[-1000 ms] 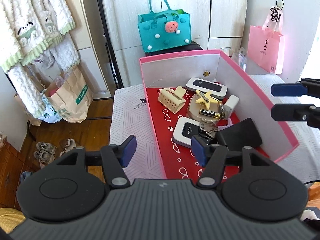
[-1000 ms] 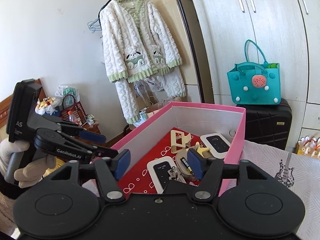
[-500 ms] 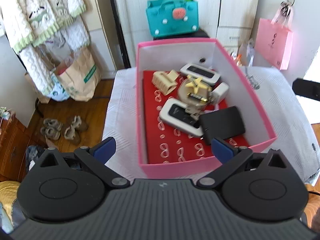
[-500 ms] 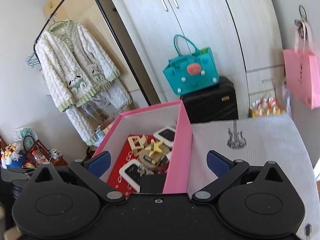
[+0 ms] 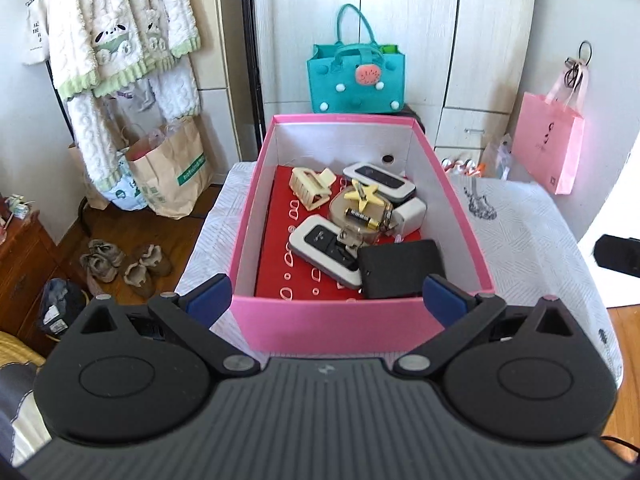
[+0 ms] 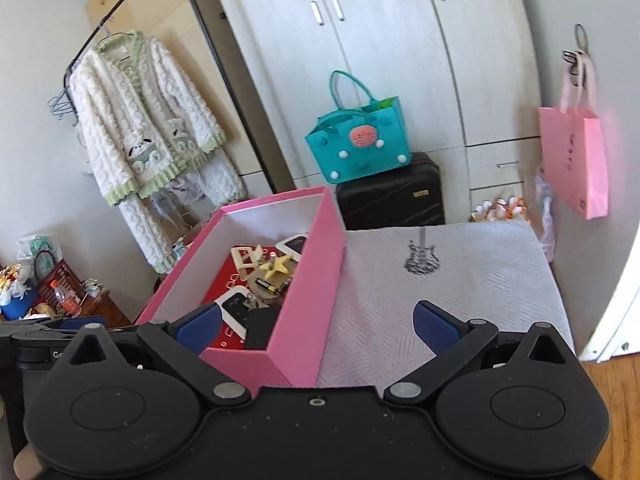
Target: Organize rigid objects
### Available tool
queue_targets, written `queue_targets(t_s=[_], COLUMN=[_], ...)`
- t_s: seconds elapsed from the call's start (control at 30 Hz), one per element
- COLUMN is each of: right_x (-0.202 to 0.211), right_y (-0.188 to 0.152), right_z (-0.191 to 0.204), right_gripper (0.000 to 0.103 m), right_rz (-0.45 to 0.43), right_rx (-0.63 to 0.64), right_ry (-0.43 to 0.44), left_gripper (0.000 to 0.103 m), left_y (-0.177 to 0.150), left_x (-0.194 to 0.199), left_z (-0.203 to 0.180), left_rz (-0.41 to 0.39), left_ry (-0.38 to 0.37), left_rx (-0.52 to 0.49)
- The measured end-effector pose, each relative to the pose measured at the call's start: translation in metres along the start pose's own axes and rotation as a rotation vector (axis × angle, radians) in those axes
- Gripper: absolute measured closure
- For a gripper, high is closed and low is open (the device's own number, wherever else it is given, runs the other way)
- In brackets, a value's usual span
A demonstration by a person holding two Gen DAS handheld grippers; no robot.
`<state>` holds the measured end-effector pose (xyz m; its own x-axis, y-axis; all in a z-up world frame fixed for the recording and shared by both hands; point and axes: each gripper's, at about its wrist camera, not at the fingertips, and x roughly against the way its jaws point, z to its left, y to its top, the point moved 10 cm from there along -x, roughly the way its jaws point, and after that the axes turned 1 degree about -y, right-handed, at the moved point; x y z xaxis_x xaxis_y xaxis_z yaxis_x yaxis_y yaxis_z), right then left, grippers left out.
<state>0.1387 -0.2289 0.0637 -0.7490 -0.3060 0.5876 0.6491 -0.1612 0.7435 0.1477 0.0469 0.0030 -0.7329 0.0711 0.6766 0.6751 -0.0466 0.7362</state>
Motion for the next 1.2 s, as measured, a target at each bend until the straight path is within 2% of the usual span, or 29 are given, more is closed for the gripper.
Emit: queue_targets(t_s=[0.1, 0.23, 0.4, 0.57, 0.8, 0.9, 1.2], right_x=[0.003, 0.005, -0.001, -0.007, -0.004, 0.0, 0.017], right_y=[-0.005, -0.008, -0.022, -0.029, -0.03, -0.025, -0.019], right_z=[-0.015, -0.029, -0.031, -0.031, -0.02, -0.018, -0.019], right_gripper=[0.0, 0.0, 0.0, 0.0, 0.0, 0.0, 0.0], right_rz=[0.0, -0.009, 0.044, 0.044, 0.048, 0.036, -0.027], right_rx=[-0.056, -0.039, -0.104, -0.02, 0.014, 0.031, 0.057], right_ry=[-0.054, -0.141, -0.108, -0.203, -0.197, -0.202, -0.242], left_gripper=[0.0, 0.0, 0.0, 0.0, 0.0, 0.0, 0.0], left_y=[-0.001, -0.011, -0.02, -0.026, -0.025, -0.019, -0.015], left_x=[0.003, 0.0, -0.005, -0.005, -0.001, 0.006, 0.018], left_z=[-0.008, -0.017, -0.021, -0.017, -0.026, -0.027, -0.03], left_rz=[-0.006, 0.015, 0.026, 0.02, 0.025, 0.0, -0.031], left_ry=[-0.028, -0.036, -0.023, 0.011, 0.004, 0.024, 0.014], left_rx=[-0.017, -0.025, -0.022, -0.01, -0.061, -0.08, -0.069])
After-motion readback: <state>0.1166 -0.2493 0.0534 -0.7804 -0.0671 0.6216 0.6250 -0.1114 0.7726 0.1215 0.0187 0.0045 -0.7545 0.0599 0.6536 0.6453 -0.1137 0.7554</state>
